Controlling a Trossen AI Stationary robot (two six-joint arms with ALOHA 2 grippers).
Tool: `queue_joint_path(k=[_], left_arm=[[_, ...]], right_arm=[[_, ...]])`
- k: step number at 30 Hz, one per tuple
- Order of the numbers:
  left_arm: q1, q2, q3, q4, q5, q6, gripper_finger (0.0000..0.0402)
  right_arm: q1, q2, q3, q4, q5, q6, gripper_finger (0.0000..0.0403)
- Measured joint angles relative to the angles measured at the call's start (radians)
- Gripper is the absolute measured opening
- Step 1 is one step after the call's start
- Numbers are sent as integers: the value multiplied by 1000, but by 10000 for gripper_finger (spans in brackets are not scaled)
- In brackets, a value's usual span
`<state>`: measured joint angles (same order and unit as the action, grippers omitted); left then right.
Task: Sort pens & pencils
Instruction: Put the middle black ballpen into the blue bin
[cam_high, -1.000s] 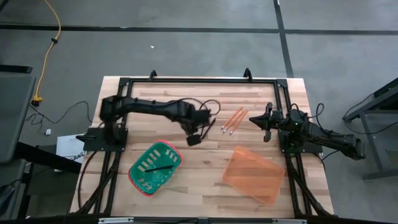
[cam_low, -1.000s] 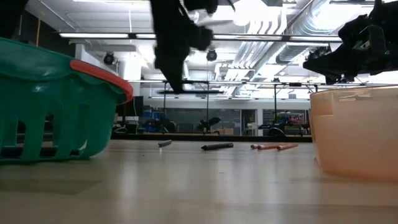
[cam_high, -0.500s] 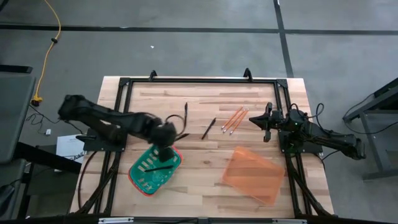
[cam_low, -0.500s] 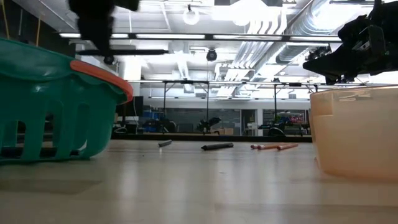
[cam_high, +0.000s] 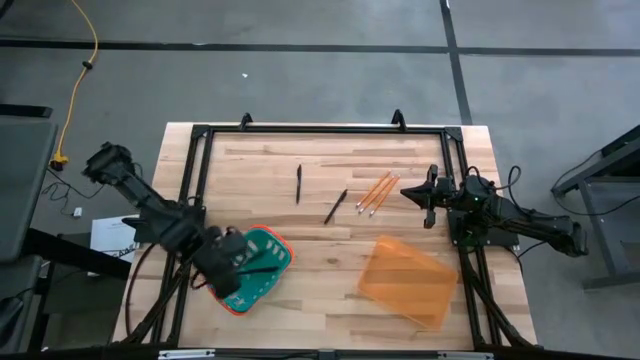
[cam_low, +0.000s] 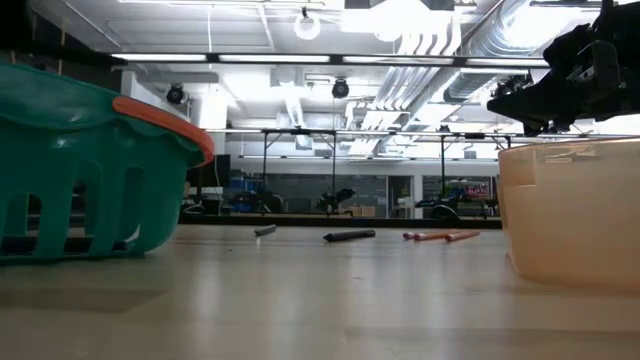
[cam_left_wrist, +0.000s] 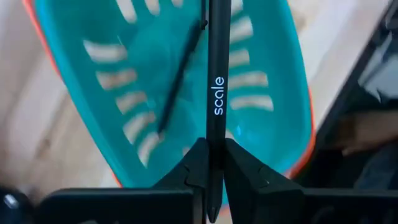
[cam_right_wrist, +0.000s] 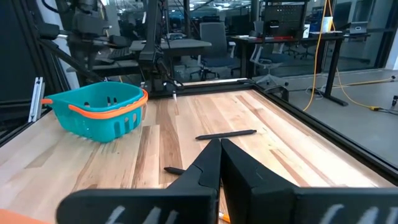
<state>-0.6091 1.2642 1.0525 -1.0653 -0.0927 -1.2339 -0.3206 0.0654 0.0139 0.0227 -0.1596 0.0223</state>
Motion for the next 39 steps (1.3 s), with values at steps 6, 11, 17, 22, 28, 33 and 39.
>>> queue_joint_path(k=[6, 11, 17, 22, 28, 33, 39], left_arm=[[-67, 37, 0, -8, -92, -61, 20], [-56, 109, 0, -10, -162, -43, 20], [-50, 216, 0, -9, -143, -40, 20], [-26, 304, 0, -11, -142, -30, 21], [17, 371, 0, -9, -97, 11, 22], [22, 379, 0, -8, -83, 23, 45], [22, 359, 30, -20, -80, 47, 101]], right_arm=[[0, 0, 0, 0, 0, 0, 0], [0, 0, 0, 0, 0, 0, 0], [0, 0, 0, 0, 0, 0, 0], [0, 0, 0, 0, 0, 0, 0], [0, 0, 0, 0, 0, 0, 0], [0, 0, 0, 0, 0, 0, 0], [0, 0, 0, 0, 0, 0, 0]])
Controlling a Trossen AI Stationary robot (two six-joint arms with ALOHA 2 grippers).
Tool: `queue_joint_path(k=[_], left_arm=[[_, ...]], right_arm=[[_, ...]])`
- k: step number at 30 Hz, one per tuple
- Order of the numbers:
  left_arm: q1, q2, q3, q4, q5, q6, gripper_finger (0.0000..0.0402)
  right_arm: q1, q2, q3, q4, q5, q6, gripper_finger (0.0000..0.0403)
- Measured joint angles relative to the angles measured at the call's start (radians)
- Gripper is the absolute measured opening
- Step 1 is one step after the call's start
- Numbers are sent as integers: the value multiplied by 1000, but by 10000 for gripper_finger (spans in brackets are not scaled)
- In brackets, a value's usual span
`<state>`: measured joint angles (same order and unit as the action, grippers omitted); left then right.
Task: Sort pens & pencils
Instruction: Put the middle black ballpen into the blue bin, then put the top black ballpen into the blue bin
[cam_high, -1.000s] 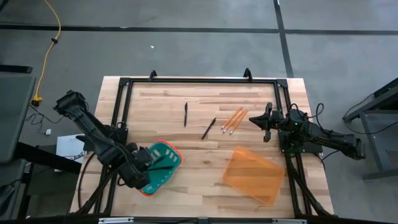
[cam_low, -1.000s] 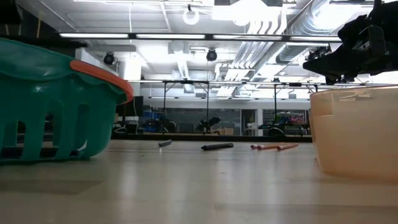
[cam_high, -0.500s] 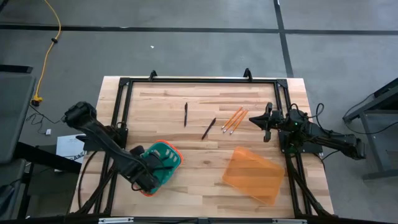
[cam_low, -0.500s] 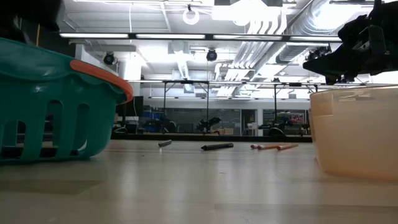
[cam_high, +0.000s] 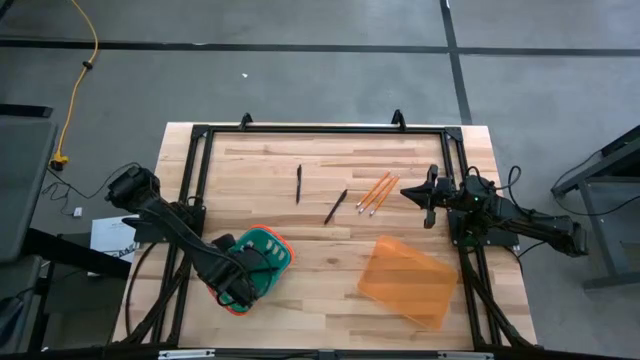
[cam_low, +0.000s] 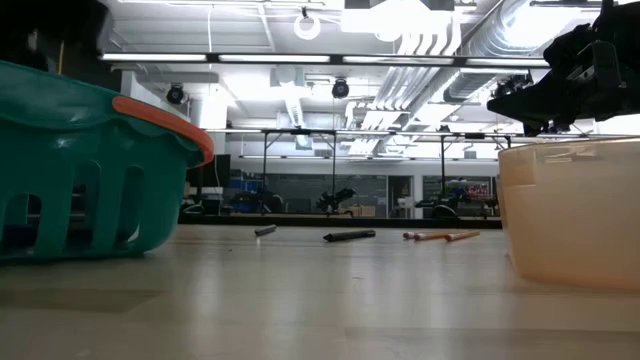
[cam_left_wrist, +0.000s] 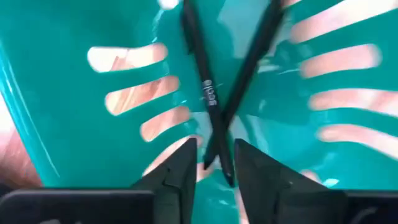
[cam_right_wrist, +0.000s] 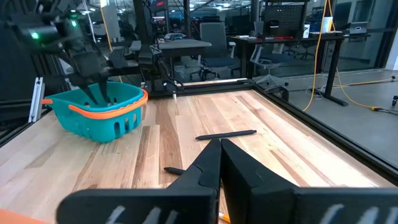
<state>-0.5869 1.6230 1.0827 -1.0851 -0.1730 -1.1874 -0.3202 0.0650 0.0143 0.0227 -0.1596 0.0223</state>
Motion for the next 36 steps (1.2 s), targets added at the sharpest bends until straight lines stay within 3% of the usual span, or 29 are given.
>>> queue_joint_path(k=[9, 21, 30, 36], left_arm=[[87, -17, 141, -159, -69, 127, 123], [346, -18, 197, -135, -47, 410, 123], [573, -9, 196, 60, -6, 583, 124], [709, 39, 129, 217, 64, 651, 124]], right_arm=[[0, 0, 0, 0, 0, 0, 0], [0, 0, 0, 0, 0, 0, 0], [0, 0, 0, 0, 0, 0, 0], [0, 1, 0, 0, 0, 0, 0]])
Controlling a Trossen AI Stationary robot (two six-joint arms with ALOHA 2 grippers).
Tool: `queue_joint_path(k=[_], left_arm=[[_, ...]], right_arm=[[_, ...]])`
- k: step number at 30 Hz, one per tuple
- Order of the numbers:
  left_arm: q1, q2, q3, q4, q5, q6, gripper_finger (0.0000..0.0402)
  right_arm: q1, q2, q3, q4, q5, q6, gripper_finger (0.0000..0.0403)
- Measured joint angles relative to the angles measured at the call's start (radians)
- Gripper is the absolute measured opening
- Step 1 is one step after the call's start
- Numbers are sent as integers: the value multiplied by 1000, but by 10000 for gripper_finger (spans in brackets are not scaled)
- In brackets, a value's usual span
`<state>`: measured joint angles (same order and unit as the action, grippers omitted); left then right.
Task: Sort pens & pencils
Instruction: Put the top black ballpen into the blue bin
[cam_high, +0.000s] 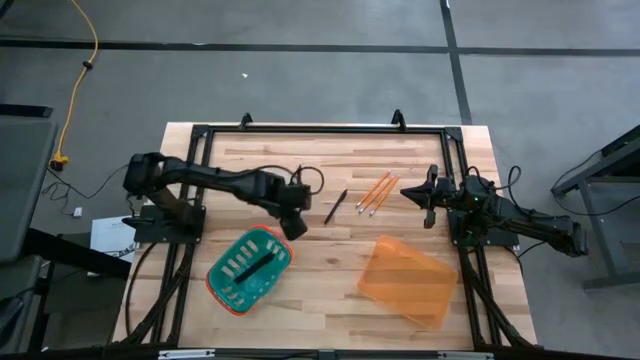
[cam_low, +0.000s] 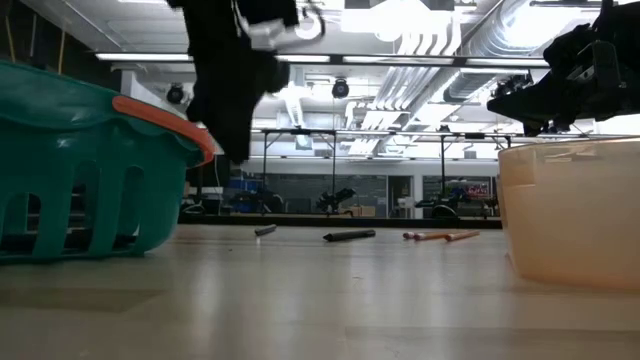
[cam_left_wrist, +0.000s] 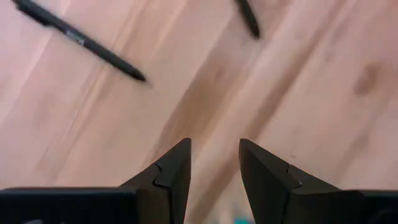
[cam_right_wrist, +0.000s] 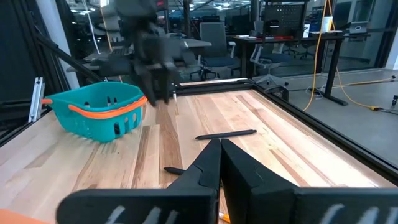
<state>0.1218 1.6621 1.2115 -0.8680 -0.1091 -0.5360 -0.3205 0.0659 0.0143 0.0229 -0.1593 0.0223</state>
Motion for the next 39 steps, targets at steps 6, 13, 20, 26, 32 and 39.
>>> queue_joint_path(k=[6, 13, 20, 26, 32, 39], left_arm=[[135, 73, -29, 80, 29, 54, 124], [240, 180, -28, 160, 90, 61, 126], [266, 201, -27, 201, 29, 95, 151], [279, 224, -26, 257, 15, 115, 174], [278, 270, -26, 287, -16, 147, 166], [277, 272, -26, 296, -15, 171, 130]], right_arm=[[0, 12, 0, 0, 0, 0, 0], [0, 12, 0, 0, 0, 0, 0], [0, 13, 0, 0, 0, 0, 0], [0, 12, 0, 0, -1, 0, 0], [0, 12, 0, 0, 0, 0, 0], [0, 13, 0, 0, 0, 0, 0]])
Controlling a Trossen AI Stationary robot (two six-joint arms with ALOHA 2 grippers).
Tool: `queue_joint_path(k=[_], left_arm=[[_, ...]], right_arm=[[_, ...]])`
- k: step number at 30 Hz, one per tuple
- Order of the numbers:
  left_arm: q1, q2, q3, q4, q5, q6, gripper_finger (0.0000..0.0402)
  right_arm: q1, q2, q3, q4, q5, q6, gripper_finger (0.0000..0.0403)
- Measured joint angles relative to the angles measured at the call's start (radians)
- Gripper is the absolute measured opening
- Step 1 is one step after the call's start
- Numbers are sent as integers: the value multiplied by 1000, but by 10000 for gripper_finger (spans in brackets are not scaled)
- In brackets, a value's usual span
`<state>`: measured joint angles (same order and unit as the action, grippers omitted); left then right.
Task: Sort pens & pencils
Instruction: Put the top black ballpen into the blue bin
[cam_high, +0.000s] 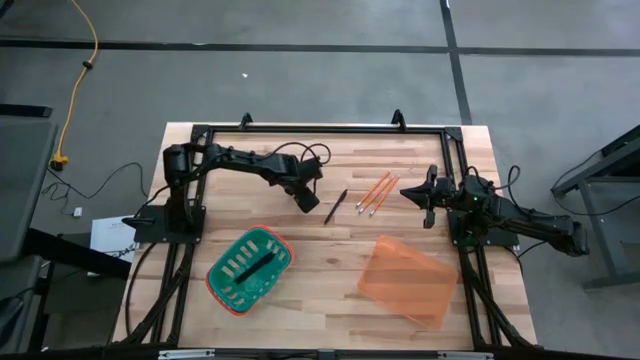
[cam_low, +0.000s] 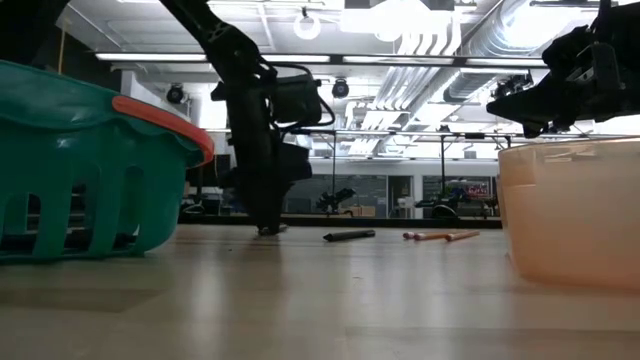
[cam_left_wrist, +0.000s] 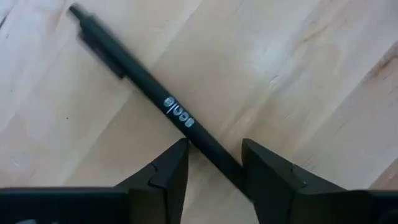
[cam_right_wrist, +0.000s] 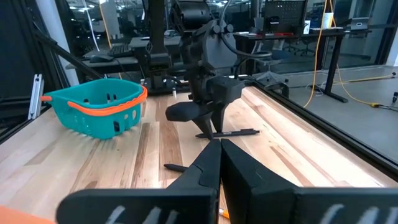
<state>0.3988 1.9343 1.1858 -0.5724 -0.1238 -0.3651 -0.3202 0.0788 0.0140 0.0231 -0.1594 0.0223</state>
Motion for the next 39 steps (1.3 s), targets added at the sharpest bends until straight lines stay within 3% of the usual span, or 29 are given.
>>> queue_joint_path(k=[10, 15, 20, 24, 30, 39], left_arm=[[0, 0, 0, -10, 7, 47, 13], [1, -1, 4, -10, 63, 68, 34], [-9, -16, 35, -46, 98, 95, 10], [-26, -53, 75, -102, 101, 108, 16], [-95, -147, 95, -218, 82, 108, 15], [-241, -319, 96, -438, -30, 25, 17]], right_arm=[[0, 0, 0, 0, 0, 0, 0], [0, 0, 0, 0, 0, 0, 0], [0, 0, 0, 0, 0, 0, 0], [0, 0, 0, 0, 0, 0, 0], [0, 0, 0, 0, 0, 0, 0], [0, -1, 0, 0, 0, 0, 0]])
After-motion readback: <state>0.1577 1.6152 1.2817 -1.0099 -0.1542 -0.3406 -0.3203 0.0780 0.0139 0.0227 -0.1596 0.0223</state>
